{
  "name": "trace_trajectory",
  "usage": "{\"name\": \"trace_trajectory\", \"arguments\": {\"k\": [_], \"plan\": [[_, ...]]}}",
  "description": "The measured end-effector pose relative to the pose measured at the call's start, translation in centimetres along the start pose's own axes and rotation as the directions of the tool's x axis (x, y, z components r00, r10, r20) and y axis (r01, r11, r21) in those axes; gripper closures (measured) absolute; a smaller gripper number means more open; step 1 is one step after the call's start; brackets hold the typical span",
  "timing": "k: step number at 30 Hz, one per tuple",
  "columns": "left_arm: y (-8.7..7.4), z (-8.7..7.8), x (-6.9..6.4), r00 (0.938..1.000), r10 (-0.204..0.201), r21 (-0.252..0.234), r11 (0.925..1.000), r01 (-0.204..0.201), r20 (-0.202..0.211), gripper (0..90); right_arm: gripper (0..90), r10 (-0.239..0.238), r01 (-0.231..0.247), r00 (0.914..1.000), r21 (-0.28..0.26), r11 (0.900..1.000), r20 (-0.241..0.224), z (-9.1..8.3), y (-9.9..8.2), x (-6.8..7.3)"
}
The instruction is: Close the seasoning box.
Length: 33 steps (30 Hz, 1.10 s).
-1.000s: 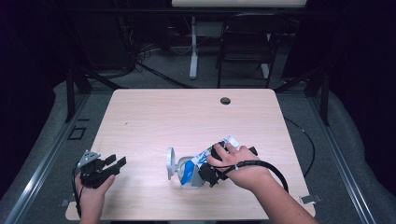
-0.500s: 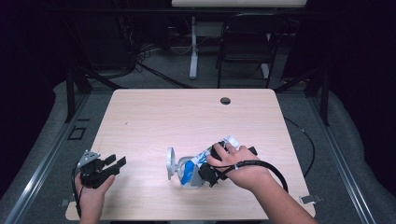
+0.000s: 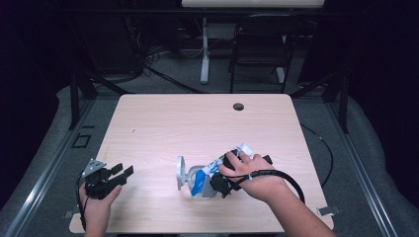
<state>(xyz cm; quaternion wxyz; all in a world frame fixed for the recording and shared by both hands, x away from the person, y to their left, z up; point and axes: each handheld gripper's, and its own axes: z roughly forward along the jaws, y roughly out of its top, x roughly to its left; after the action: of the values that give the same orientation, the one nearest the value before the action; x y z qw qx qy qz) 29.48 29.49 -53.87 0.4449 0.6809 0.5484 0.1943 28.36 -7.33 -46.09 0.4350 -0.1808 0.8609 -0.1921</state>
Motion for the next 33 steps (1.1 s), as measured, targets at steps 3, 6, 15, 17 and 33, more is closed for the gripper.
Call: {"name": "trace_trajectory", "arguments": {"k": [3, 6, 15, 17, 33], "plan": [[0.00, -0.02, 0.00, 1.0000, 0.000, 0.000, 1.0000, 0.000, 0.000, 50.2, 59.6, -0.008, 0.007, 1.0000, 0.005, 1.0000, 0.004, -0.06, -0.01, -0.04], [-0.02, 0.03, 0.00, 1.0000, 0.000, -0.001, 1.0000, 0.000, -0.001, 50.2, 59.7, -0.008, 0.008, 1.0000, 0.007, 0.9999, 0.004, -0.09, -0.02, -0.06], [-0.03, 0.01, 0.04, 1.0000, -0.001, 0.002, 1.0000, 0.001, 0.000, 50.2, 60.3, -0.004, 0.004, 1.0000, -0.002, 1.0000, 0.006, -0.17, -0.06, -0.13], [-0.02, 0.00, 0.04, 1.0000, -0.002, 0.004, 1.0000, 0.002, 0.000, 50.2, 60.6, 0.003, -0.003, 1.0000, -0.013, 0.9999, 0.009, -0.14, -0.09, -0.12], [-0.04, -0.01, 0.09, 1.0000, -0.001, 0.006, 1.0000, 0.001, 0.001, 50.1, 61.4, -0.034, 0.034, 0.9991, 0.002, 0.9994, 0.025, -0.36, 0.03, -0.25]]}}
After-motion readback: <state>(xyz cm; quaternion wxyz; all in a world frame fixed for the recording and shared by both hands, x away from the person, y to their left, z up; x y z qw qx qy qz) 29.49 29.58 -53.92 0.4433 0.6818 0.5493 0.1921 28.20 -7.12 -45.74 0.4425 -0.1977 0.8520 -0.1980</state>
